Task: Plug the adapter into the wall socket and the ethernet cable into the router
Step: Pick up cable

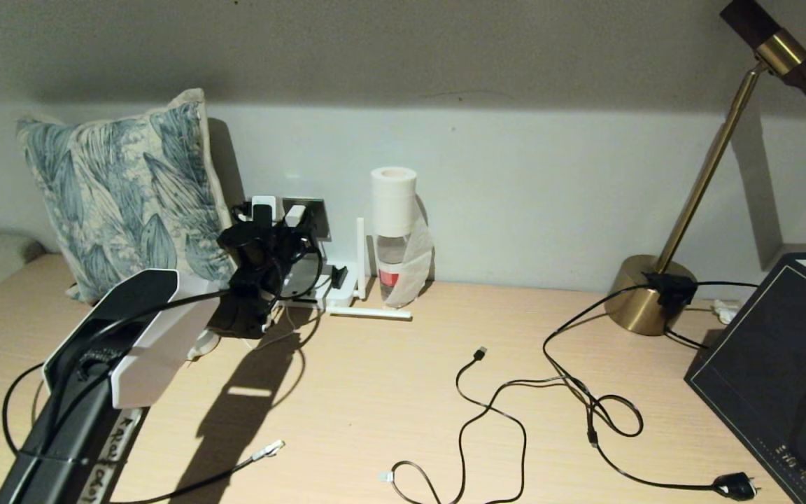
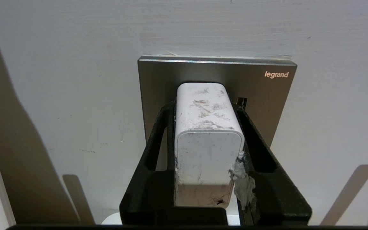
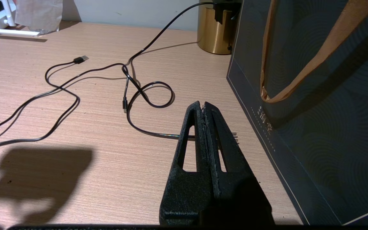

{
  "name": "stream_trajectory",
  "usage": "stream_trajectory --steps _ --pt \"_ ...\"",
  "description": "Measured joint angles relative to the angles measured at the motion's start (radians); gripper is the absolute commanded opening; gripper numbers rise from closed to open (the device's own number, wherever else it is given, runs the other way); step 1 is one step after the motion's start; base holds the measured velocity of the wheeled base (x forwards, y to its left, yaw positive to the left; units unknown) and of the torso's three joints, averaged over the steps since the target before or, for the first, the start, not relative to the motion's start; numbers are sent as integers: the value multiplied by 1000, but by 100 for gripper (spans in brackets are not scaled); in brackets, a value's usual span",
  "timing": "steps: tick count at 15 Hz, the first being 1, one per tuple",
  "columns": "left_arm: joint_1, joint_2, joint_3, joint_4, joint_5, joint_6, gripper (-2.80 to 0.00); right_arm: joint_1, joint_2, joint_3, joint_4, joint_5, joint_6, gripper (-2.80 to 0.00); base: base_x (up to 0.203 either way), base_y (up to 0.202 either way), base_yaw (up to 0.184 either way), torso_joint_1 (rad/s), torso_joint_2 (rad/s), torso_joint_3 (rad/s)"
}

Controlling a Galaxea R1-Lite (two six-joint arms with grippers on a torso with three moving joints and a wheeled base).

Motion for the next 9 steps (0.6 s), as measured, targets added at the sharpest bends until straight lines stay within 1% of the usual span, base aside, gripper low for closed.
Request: stream_trajectory --steps 5,9 --pt "16 0 -1 0 -44 0 -280 0 0 0 0 0 0 -280 0 0 0 0 0 0" --pt "23 0 -3 0 -60 0 -280 0 0 0 0 -1 0 -280 0 0 0 0 0 0"
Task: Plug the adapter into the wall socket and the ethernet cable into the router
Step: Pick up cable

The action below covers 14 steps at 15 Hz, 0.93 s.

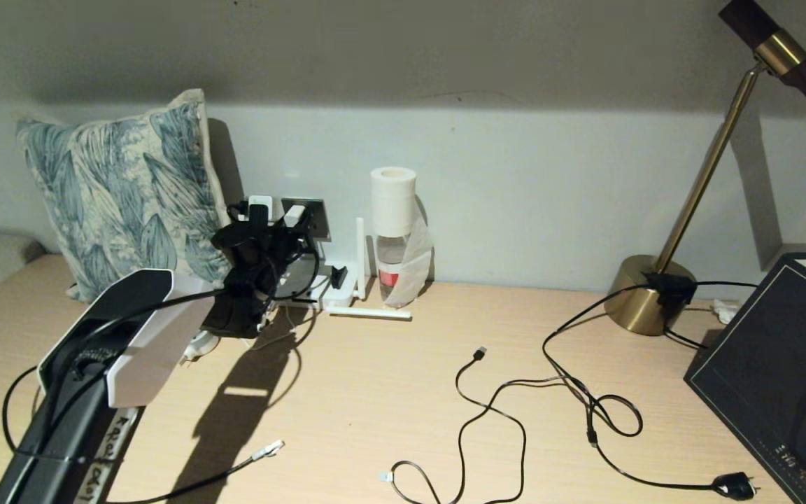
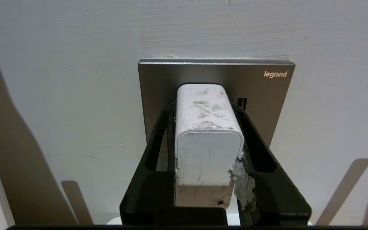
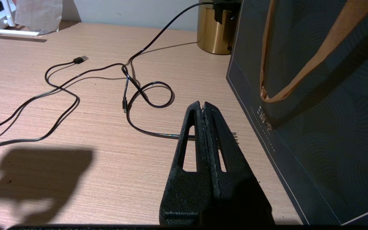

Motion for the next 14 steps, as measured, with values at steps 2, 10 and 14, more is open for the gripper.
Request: stream_trajectory --steps 2,10,14 --pt "3 0 -1 0 -10 0 -280 0 0 0 0 0 0 -280 0 0 0 0 0 0" --pt "3 4 -3 -2 -13 0 -280 0 0 0 0 0 0 -280 0 0 0 0 0 0" --pt "3 6 -3 -2 -15 -1 -280 0 0 0 0 0 -1 -280 0 0 0 0 0 0"
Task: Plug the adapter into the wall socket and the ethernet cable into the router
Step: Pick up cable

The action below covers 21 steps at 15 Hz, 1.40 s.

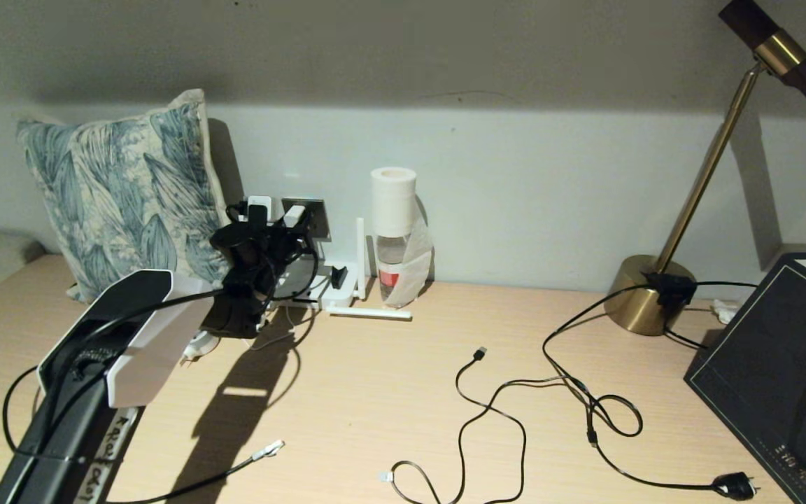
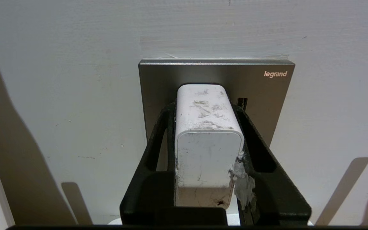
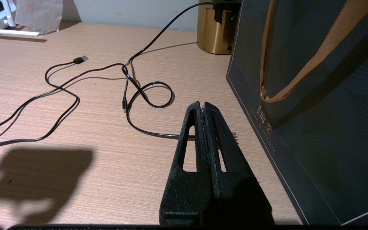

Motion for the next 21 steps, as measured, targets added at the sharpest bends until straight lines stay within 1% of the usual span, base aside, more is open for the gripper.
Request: stream_trajectory --steps 7,8,13,18,21 --pt "-2 0 0 2 11 0 -280 0 0 0 0 0 1 -280 0 0 0 0 0 0" --pt "-3 0 0 2 11 0 0 0 0 0 0 0 0 -280 0 0 0 0 0 0" --pt "-6 7 -38 -14 8 0 0 0 0 0 -1 0 1 -280 0 0 0 6 1 0" --pt "-5 5 -27 -16 11 2 0 0 0 0 0 0 0 -280 0 0 0 5 1 0" --pt "-3 -3 6 -51 13 2 0 1 0 0 0 0 1 -280 0 0 0 0 0 0"
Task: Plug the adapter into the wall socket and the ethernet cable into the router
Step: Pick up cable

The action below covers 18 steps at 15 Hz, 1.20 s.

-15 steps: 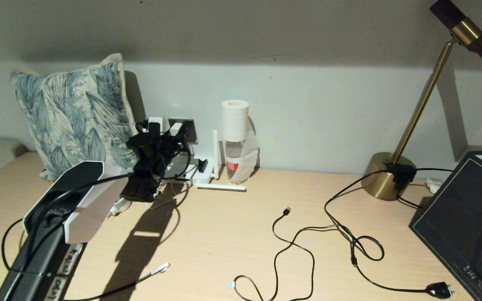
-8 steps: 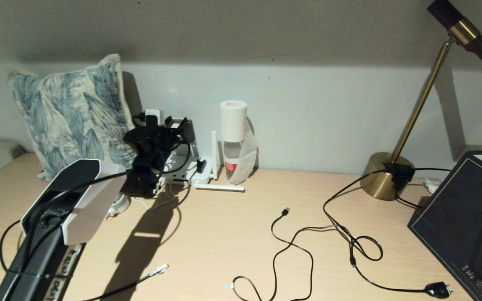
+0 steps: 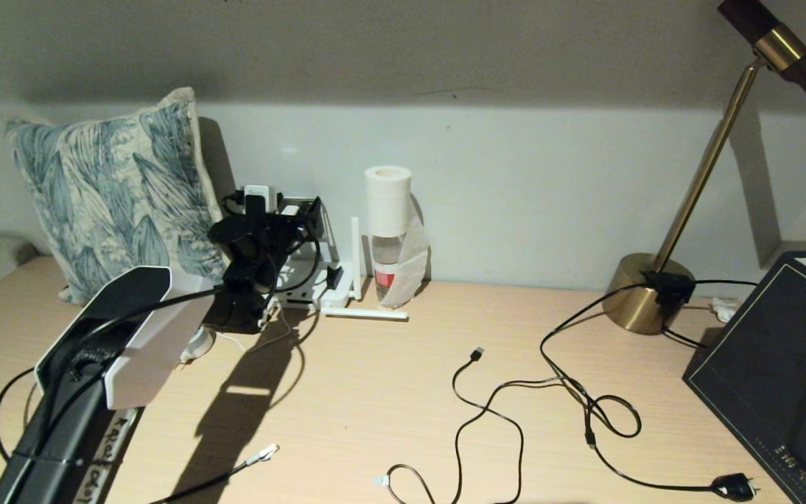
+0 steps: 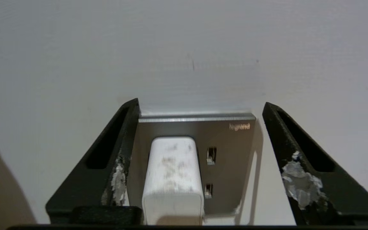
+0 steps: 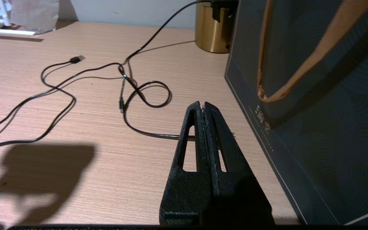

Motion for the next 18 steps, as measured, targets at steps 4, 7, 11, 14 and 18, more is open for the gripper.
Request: stream_trajectory --steps 4,7,11,14,18 --pt "3 -62 235 -98 2 -1 0 -1 0 0 0 0 0 -280 0 0 0 0 0 0" --pt "1 -190 522 -226 -4 0 0 0 0 0 0 0 0 -280 0 0 0 0 0 0" --pt "7 -451 939 -303 -65 2 0 -1 0 0 0 0 1 -280 0 0 0 0 0 0" --pt "25 -654 1256 -220 -159 71 0 0 0 0 0 0 0 -280 0 0 0 0 0 0" --pt "90 -861 1506 82 -384 367 0 -1 0 0 0 0 1 -280 0 0 0 0 0 0"
